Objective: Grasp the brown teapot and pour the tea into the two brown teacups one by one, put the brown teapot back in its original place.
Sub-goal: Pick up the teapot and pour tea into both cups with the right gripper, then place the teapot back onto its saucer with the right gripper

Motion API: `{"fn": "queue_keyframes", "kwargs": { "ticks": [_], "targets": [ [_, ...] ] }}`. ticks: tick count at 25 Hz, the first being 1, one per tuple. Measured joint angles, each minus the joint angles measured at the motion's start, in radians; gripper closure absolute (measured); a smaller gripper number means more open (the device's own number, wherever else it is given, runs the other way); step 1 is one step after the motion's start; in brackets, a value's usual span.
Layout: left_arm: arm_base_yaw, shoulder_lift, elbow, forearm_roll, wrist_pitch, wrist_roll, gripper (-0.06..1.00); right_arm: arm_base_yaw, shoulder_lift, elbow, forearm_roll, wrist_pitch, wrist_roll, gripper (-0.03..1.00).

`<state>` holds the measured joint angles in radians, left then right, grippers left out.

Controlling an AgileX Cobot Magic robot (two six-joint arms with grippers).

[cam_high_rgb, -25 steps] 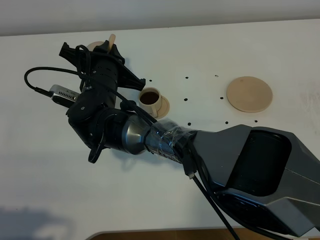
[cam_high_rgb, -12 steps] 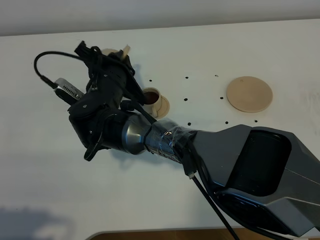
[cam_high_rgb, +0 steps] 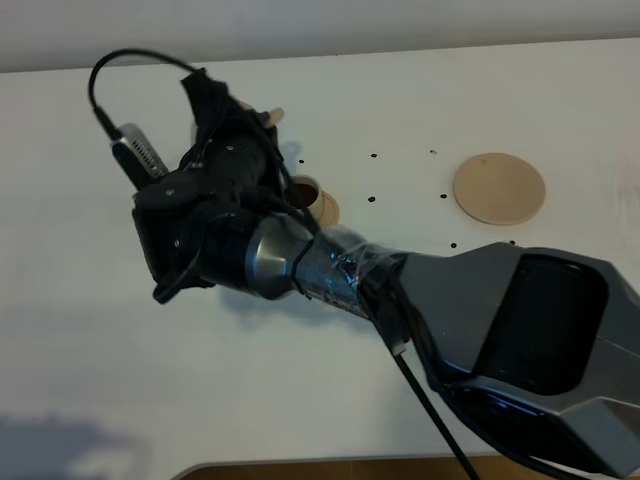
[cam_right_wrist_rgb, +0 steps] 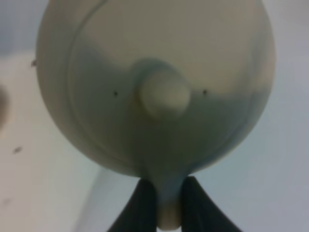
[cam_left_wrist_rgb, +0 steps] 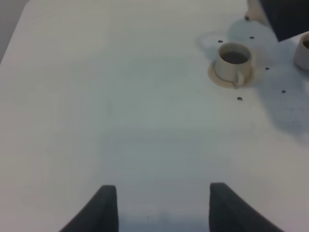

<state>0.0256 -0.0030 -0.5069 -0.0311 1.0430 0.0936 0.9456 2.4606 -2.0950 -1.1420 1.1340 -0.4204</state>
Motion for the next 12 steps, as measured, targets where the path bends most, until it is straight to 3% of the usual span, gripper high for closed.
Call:
{"fn": "queue_keyframes", "kwargs": {
  "ticks": [5, 12],
  "targets": [
    [0.000, 0.000, 0.000, 0.000, 0.000, 0.000, 0.48, 0.000, -0.060, -0.002, 0.212, 0.063, 0.051, 0.85],
    [0.000, 0.000, 0.000, 0.000, 0.000, 0.000, 0.48, 0.001, -0.122, -0.005, 0.513, 0.082, 0.269, 0.85]
  ]
}}
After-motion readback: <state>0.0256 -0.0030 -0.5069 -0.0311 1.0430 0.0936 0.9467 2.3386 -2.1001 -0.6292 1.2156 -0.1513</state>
